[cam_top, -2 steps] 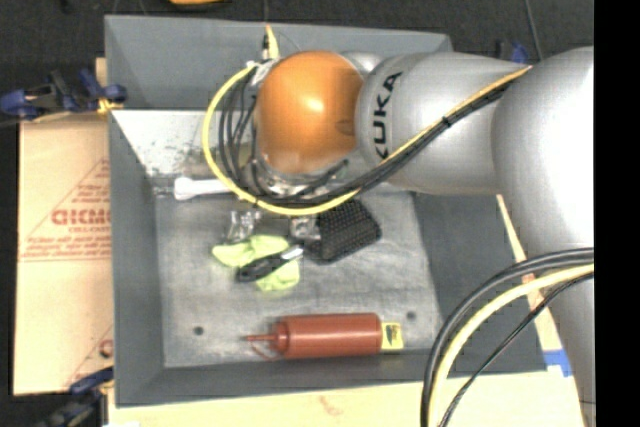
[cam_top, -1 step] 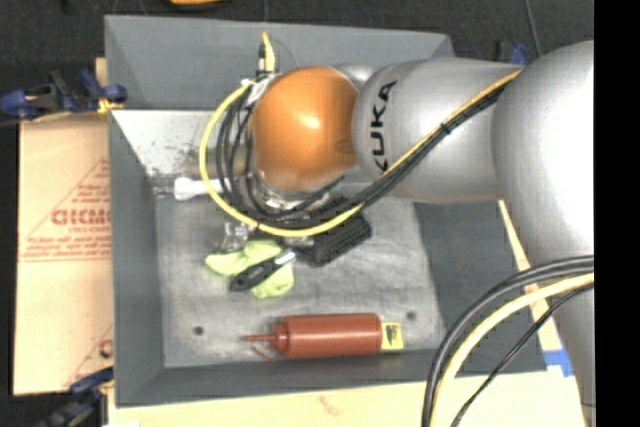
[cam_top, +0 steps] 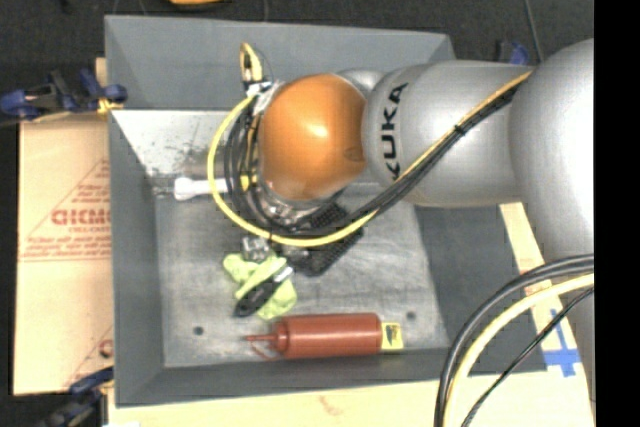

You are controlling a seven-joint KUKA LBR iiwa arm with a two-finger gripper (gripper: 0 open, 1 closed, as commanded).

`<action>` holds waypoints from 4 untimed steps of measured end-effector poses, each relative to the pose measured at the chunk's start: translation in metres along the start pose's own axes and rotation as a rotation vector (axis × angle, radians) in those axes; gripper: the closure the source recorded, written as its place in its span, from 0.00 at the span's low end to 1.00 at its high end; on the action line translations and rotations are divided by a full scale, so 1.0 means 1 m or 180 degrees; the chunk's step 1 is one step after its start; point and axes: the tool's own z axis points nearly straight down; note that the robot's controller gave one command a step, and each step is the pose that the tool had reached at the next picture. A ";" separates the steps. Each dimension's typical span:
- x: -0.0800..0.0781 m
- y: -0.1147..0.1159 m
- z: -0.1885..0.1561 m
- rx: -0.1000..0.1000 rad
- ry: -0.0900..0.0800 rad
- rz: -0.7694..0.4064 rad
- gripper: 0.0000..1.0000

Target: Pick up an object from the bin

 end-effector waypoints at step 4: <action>-0.027 0.068 0.009 0.0007 -0.0061 -0.0677 1.00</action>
Offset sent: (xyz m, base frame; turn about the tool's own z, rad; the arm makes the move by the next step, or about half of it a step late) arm -0.0304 0.0283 -0.0131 -0.5048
